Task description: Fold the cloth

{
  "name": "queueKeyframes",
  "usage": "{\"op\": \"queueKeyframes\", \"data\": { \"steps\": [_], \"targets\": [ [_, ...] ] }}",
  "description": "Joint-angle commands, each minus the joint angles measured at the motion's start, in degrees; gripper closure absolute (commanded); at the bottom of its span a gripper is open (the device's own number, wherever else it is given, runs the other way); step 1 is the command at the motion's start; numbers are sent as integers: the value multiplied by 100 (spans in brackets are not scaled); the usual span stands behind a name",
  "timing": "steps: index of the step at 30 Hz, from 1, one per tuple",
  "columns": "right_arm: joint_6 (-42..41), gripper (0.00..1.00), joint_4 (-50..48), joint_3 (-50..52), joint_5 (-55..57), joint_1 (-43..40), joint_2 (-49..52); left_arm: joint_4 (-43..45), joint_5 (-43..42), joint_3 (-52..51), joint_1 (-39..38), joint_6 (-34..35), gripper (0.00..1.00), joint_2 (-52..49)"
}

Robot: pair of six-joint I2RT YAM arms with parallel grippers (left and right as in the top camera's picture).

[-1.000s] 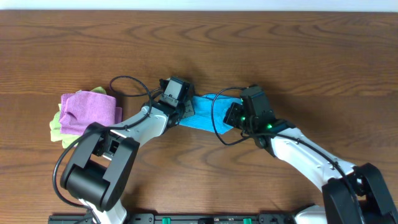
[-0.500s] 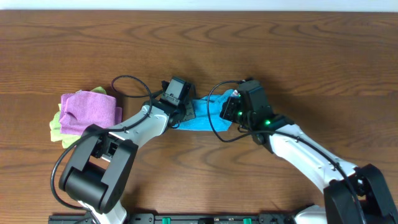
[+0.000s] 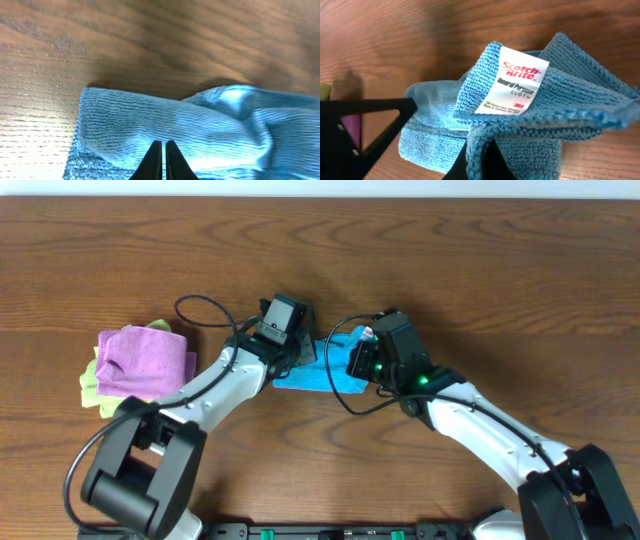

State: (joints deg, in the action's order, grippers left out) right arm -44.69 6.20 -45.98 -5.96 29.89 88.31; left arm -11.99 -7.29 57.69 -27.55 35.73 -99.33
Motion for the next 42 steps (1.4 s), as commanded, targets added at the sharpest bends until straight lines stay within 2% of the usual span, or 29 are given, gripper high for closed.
{"op": "queueKeyframes", "data": {
  "steps": [1,19,30,42],
  "targets": [
    [109,99,0,-162,-7,151,-61,-52,109,136,7,-103,94,225],
    [413,99,7,-498,232,468,94,-927,496,136,496,-105,94,1309],
    [623,99,352,-1390,232,793,968,-1366,623,136,584,-103,94,1836],
    [575,99,269,-1700,278,1180,1530,-1694,522,136,1213,-105,94,2411]
  ]
}}
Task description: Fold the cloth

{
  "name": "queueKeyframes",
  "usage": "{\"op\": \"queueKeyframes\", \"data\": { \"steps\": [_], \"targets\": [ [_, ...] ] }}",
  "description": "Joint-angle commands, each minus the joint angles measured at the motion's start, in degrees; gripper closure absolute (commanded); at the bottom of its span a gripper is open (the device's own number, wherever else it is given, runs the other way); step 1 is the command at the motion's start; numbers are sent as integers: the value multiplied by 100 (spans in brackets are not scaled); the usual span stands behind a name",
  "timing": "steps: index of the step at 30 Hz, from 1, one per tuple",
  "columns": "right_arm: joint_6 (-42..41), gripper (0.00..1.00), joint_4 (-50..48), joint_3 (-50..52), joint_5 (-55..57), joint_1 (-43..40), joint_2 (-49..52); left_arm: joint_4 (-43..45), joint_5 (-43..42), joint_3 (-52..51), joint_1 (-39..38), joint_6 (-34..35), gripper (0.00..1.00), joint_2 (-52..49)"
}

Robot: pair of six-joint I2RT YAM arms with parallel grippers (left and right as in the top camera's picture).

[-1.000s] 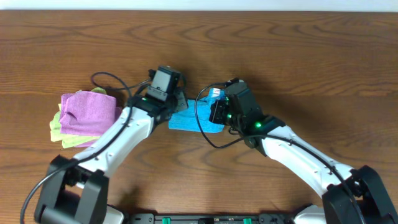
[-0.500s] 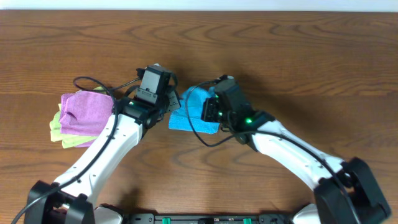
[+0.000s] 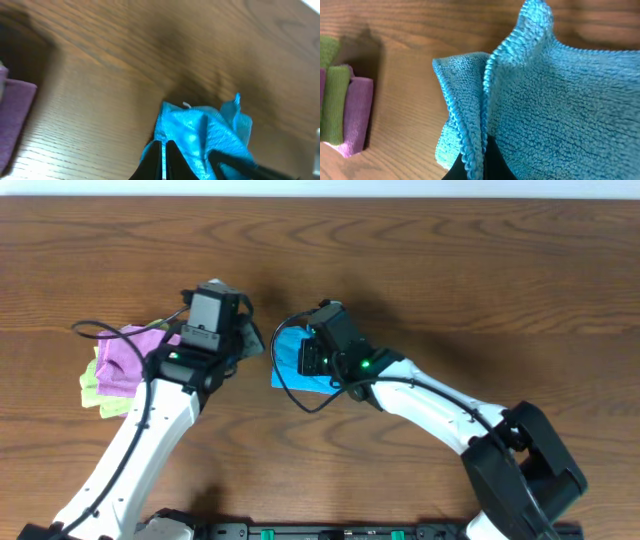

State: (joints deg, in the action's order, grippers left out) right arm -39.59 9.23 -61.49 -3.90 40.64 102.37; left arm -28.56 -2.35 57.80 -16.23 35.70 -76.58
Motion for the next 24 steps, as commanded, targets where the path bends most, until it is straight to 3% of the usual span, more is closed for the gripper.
{"op": "queueKeyframes", "data": {
  "steps": [1,24],
  "targets": [
    [66,99,-79,-151,68,131,164,-37,2,125,90,-103,94,155],
    [-127,99,-557,-442,83,345,791,-83,-66,125,90,-101,94,299]
  ]
}}
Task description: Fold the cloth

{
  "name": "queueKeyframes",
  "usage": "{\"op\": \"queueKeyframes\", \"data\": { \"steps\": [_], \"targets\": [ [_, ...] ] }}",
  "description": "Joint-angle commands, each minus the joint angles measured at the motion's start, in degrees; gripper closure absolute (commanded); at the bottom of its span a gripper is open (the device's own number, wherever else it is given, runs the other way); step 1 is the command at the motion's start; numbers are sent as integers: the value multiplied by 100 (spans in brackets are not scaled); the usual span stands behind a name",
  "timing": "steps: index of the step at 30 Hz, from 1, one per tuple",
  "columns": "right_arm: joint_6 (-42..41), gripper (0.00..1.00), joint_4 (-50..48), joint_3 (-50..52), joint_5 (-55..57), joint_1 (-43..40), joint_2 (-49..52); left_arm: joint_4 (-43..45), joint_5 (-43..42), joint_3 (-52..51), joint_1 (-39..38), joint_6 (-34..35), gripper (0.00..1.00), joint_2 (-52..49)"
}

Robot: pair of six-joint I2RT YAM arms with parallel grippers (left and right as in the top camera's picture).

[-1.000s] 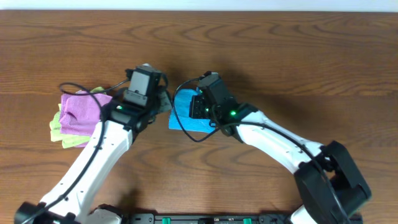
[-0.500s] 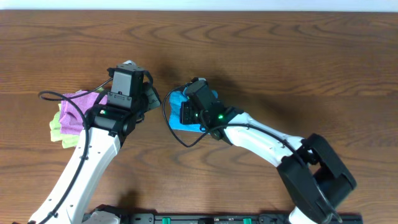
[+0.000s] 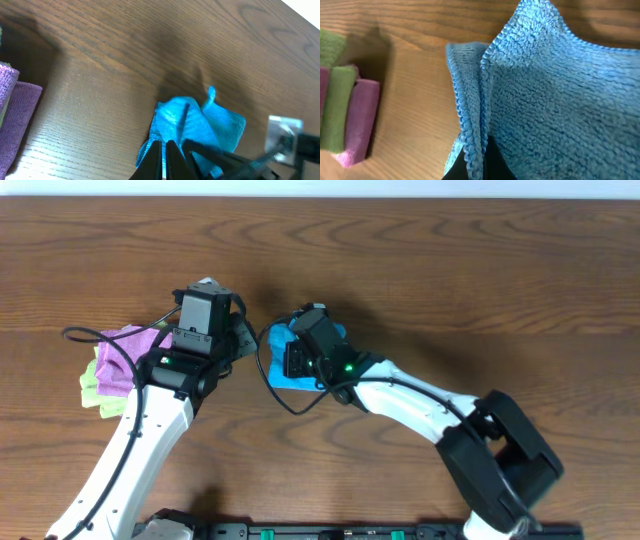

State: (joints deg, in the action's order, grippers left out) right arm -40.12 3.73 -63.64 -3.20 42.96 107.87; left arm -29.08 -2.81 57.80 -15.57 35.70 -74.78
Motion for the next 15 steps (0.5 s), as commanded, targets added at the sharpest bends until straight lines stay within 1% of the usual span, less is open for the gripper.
{"op": "queueKeyframes", "data": {
  "steps": [1,9,10,12,14,15],
  "targets": [
    [-70,99,22,-330,-4,120,313,-31,-20,125,24,-101,94,133],
    [146,99,555,-1029,-17,249,761,-33,-17,125,24,-101,94,153],
    [146,95,553,-1029,-9,264,765,-33,-17,125,24,-101,94,153],
    [166,77,553,-1029,0,304,765,-31,-17,125,24,-101,94,153],
    [168,73,645,-1032,-4,317,765,-31,-15,125,28,-101,94,153],
    [166,67,686,-1032,-26,321,765,-31,-13,125,31,-103,94,153]
  ]
}}
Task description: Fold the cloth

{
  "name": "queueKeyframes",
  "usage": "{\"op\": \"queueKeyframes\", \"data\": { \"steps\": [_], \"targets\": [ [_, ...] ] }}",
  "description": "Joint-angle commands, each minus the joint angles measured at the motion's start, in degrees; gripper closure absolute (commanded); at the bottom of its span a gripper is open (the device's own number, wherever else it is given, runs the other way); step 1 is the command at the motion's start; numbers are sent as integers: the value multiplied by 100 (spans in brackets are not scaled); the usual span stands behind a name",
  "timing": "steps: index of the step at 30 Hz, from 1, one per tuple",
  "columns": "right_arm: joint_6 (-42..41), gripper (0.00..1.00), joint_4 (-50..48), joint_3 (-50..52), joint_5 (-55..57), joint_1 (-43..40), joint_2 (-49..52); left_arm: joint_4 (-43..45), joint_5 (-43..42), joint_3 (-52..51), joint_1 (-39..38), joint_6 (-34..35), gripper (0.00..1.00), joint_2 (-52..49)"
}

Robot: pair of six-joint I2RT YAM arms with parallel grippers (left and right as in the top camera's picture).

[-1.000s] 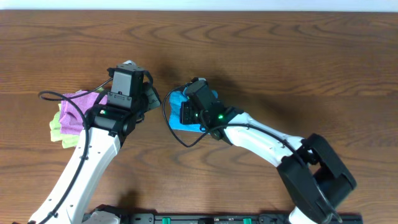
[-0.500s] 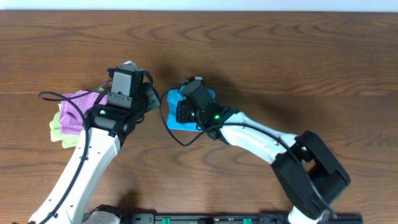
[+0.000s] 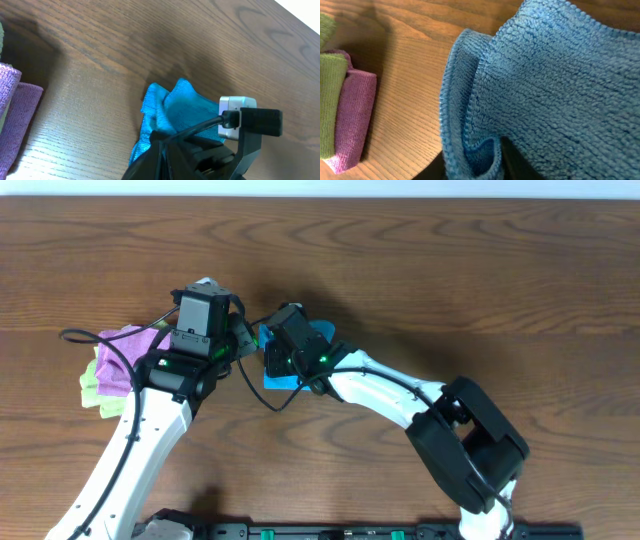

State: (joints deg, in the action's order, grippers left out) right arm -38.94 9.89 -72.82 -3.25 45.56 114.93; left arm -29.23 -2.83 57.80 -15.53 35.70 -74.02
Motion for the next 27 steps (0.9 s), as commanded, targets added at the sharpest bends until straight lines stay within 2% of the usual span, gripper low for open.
{"op": "queueKeyframes", "data": {
  "steps": [1,7,10,17,27],
  "targets": [
    [48,60,122,-118,-70,63,59,-15,-7,125,31,-101,94,76],
    [133,24,326,-177,-481,63,-52,-15,-22,125,219,-98,94,90],
    [136,1,409,-195,-586,63,-210,-11,-20,125,310,-101,94,114],
    [131,1,855,-197,-828,63,-544,33,-17,125,474,-101,94,144],
    [127,1,745,-197,-1506,63,-557,101,-17,133,538,-98,94,219]
  ]
}}
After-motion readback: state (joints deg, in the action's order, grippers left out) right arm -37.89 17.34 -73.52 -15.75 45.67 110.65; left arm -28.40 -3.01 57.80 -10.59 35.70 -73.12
